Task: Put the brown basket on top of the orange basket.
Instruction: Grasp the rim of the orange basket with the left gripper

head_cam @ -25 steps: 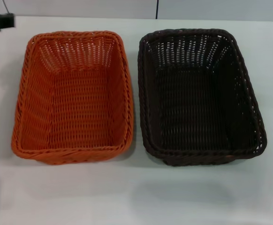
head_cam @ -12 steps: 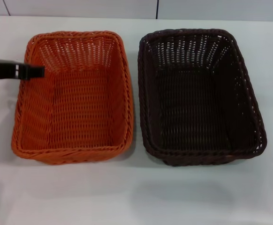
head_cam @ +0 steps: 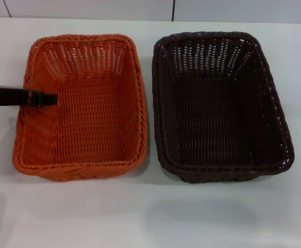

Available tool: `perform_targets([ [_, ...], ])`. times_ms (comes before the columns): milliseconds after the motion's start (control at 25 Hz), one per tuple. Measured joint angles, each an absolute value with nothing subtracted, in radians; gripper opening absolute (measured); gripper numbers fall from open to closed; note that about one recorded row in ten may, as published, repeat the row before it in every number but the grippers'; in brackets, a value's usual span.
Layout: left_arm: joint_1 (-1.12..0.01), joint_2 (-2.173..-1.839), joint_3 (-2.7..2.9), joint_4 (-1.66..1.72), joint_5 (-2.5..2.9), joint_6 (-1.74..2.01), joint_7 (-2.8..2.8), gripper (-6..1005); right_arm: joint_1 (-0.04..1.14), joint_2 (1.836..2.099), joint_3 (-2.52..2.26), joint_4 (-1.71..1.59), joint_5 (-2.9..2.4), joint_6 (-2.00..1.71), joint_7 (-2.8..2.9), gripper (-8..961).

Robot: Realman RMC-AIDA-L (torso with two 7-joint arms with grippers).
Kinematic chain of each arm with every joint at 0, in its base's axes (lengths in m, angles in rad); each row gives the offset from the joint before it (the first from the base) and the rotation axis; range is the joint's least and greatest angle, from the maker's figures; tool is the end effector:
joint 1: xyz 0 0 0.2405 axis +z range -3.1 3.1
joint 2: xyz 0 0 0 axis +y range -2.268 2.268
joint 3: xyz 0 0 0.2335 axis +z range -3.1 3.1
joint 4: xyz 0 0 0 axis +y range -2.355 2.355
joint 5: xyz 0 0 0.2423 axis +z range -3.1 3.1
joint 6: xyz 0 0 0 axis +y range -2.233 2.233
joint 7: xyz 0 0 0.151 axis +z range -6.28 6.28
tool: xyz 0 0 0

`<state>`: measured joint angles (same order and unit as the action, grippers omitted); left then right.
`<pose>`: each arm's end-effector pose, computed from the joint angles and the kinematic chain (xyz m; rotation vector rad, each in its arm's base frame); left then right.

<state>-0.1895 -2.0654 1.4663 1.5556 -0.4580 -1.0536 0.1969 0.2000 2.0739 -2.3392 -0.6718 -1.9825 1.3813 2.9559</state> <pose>-0.2360 0.3706 0.0496 -1.9577 -1.2072 0.0594 0.2768 0.3102 -0.0017 -1.1540 0.4996 0.9026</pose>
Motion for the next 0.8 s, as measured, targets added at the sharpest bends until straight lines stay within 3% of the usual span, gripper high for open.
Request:
perform_targets([
  [160, -0.198, -2.065, 1.47, 1.539, -0.452, -1.059, 0.2, 778, 0.197, 2.074, -2.341, -0.672, -1.983, 1.382, 2.956, 828],
  [600, -0.208, -2.063, 1.491, 1.543, -0.449, -1.076, 0.338, 601, 0.194, 2.075, -2.344, -0.676, -1.983, 1.386, 2.956, 828],
  [800, -0.238, -2.06, 1.446, 1.544, -0.463, -1.077, 0.495, 364, 0.194, 2.075, -2.342, -0.677, -1.983, 1.386, 2.956, 828],
])
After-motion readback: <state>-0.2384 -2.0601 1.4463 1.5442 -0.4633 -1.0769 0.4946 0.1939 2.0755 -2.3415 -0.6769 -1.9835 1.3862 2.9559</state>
